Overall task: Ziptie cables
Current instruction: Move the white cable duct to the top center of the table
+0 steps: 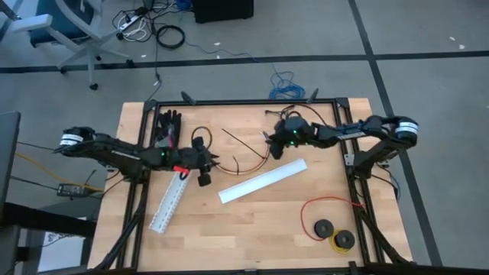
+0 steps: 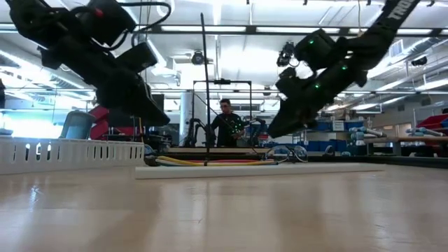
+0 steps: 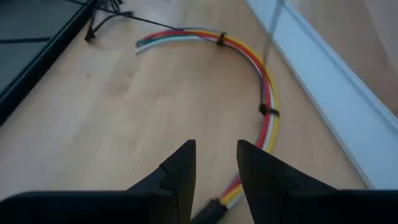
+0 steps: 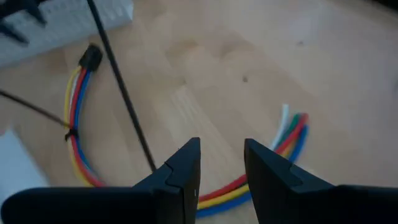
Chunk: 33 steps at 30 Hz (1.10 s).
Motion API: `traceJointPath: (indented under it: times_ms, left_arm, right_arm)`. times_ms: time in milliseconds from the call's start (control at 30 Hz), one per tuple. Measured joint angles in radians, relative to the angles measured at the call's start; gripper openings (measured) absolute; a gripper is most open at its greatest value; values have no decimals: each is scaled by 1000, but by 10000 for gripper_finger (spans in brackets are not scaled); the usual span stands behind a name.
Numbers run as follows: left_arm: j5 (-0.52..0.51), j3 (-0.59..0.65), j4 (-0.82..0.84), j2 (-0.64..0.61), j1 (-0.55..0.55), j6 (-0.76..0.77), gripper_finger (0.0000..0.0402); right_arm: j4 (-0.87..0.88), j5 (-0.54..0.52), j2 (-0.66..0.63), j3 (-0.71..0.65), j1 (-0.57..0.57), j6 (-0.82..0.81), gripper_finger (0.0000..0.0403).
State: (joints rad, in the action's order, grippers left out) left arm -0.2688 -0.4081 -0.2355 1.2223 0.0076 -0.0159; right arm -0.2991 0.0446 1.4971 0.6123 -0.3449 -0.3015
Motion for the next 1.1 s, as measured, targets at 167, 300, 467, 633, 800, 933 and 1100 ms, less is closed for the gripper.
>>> traceJointPath:
  times_ms: [167, 300, 467, 633, 800, 933, 1100]
  left_arm:
    - [37, 1, 19, -8, 45, 25, 127]
    - [-66, -44, 197, -54, 45, 189, 127]
    - [-161, -182, 582, -119, 28, 389, 127]
    - [-276, -280, 894, -134, 5, 567, 127]
    - [-207, -269, 995, -118, 7, 795, 127]
    - [-159, -245, 985, -90, 6, 866, 127]
    - [-173, -240, 1048, -42, 6, 924, 127]
  right_arm:
    - [14, 69, 55, 79, -36, 25, 111]
    - [52, 72, 40, 92, -45, 72, 112]
    - [104, 57, 21, 93, -56, 121, 112]
    - [134, 48, 22, 92, -72, 147, 112]
    - [147, 44, 39, 92, -78, 149, 112]
    - [162, 44, 39, 88, -78, 155, 112]
    - [169, 57, 36, 87, -78, 165, 112]
